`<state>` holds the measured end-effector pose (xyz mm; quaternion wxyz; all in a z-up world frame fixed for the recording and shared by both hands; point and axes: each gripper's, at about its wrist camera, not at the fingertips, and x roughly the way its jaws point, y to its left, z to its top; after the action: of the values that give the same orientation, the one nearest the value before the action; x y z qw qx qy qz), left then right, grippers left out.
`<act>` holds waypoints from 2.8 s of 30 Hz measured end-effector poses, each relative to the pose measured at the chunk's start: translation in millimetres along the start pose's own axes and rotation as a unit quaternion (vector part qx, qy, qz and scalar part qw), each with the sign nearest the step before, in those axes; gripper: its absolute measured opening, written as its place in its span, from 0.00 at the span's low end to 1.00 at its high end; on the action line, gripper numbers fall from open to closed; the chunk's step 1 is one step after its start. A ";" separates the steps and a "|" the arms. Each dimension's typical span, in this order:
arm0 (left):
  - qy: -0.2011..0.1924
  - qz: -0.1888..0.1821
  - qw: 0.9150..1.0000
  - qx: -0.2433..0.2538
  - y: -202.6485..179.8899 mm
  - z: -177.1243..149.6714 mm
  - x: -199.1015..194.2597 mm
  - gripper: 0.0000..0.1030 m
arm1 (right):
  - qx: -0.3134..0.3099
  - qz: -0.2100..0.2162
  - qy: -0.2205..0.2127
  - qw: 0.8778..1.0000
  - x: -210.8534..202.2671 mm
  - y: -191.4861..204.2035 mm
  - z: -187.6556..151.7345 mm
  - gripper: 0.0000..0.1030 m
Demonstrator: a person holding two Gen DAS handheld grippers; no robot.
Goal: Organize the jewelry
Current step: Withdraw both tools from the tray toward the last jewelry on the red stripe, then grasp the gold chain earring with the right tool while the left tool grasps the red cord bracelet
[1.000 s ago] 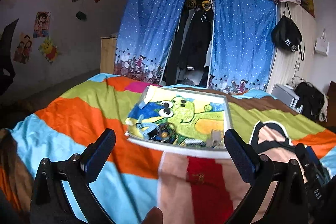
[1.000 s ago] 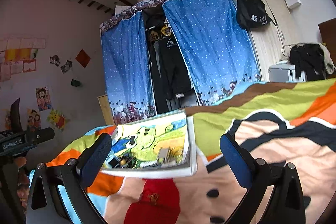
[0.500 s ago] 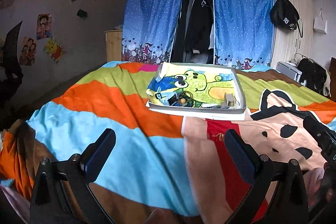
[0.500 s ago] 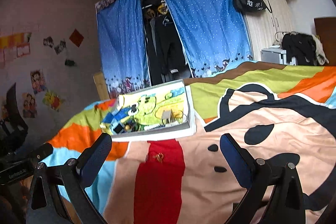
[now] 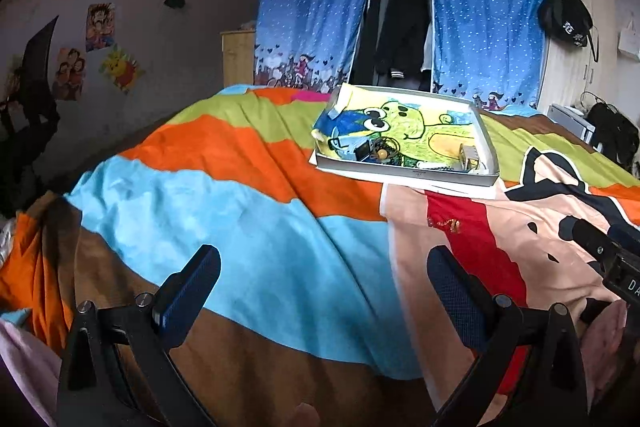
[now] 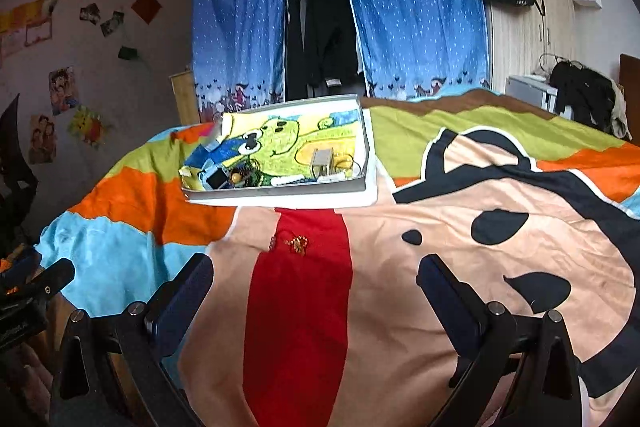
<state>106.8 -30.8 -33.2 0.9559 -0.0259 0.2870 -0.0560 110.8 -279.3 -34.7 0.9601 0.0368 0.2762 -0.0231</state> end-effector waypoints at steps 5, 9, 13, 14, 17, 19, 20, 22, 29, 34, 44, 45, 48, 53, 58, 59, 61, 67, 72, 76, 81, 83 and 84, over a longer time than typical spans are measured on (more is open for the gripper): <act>0.011 0.002 1.000 -0.013 3.4 0.5 5.6 0.98 | 0.008 -0.001 0.013 1.000 3.8 -3.4 -0.5 1.00; 0.027 -0.015 0.999 -0.013 1.4 4.8 16.2 0.98 | 0.013 -0.003 0.028 1.000 9.4 -5.3 0.4 1.00; 0.036 -0.039 0.999 0.006 -9.7 14.6 30.3 0.98 | 0.024 -0.006 0.042 0.999 15.5 -9.2 0.7 1.00; 0.036 -0.040 0.998 0.013 -13.2 15.4 32.3 0.98 | 0.029 -0.007 0.045 0.999 16.9 -11.2 0.7 1.00; 0.046 -0.047 0.997 0.039 -23.9 19.1 45.2 0.98 | 0.046 -0.010 0.054 0.997 20.2 -18.0 0.8 1.00; 0.059 -0.057 0.995 0.048 -28.7 21.6 57.5 0.98 | 0.057 -0.011 0.061 0.996 23.1 -22.4 1.2 1.00; 0.066 -0.063 0.995 0.050 -29.8 22.2 63.7 0.98 | 0.065 -0.006 0.069 0.995 25.7 -25.6 2.0 1.00; 0.080 -0.077 0.992 0.053 -30.6 25.7 76.7 0.98 | 0.085 0.017 0.085 0.993 33.6 -32.8 4.2 1.00; 0.144 -0.154 0.977 0.045 -34.8 41.3 134.6 0.98 | 0.134 0.110 0.127 0.977 87.3 -60.4 29.1 1.00; 0.144 -0.167 0.973 0.068 -46.6 48.0 167.0 0.98 | 0.089 0.093 0.143 0.981 128.0 -70.3 46.7 1.00; 0.185 -0.174 0.963 0.088 -67.7 47.0 233.3 0.92 | -0.092 0.076 0.186 0.975 187.2 -58.4 35.1 0.92; 0.191 -0.180 0.961 0.086 -68.8 47.3 237.9 0.83 | -0.095 0.087 0.192 0.973 191.8 -56.3 32.4 0.85; 0.215 -0.206 0.952 0.076 -71.7 45.7 251.8 0.59 | -0.105 0.113 0.203 0.967 202.0 -48.8 26.9 0.70; 0.242 -0.241 0.937 0.067 -76.4 41.8 264.8 0.42 | -0.125 0.142 0.224 0.956 216.1 -37.2 18.1 0.58; 0.258 -0.256 0.929 0.072 -82.8 38.5 271.7 0.32 | -0.132 0.160 0.234 0.950 224.7 -30.0 13.7 0.47; 0.260 -0.257 0.928 0.072 -83.6 38.5 272.2 0.31 | -0.135 0.163 0.237 0.948 226.0 -28.5 12.3 0.44; 0.265 -0.259 0.926 0.072 -84.8 38.6 276.7 0.26 | -0.142 0.165 0.239 0.946 228.7 -24.1 9.9 0.41; 0.287 -0.257 0.919 0.084 -90.5 35.5 290.6 0.13 | -0.150 0.165 0.245 0.943 234.5 -19.4 4.5 0.32; 0.299 -0.257 0.914 0.093 -94.3 33.7 299.3 0.11 | -0.155 0.163 0.247 0.943 244.2 -14.8 2.6 0.30; 0.303 -0.250 0.916 0.084 -94.1 32.8 305.3 0.06 | -0.159 0.164 0.244 0.943 246.7 -12.9 2.5 0.30; 0.297 -0.237 0.922 0.074 -90.9 31.0 304.4 0.06 | -0.159 0.159 0.238 0.945 249.0 -11.8 3.1 0.24; 0.294 -0.230 0.925 0.074 -90.8 30.7 302.4 0.06 | -0.159 0.160 0.236 0.945 252.4 -8.5 3.5 0.21; 0.292 -0.226 0.926 0.075 -90.4 30.5 301.2 0.05 | -0.159 0.162 0.234 0.945 254.2 -6.4 3.9 0.19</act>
<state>365.0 -156.8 -164.8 0.7907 -0.0010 0.5353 -0.2970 327.6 -292.1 -167.1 0.8525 -0.0678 0.4837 0.1861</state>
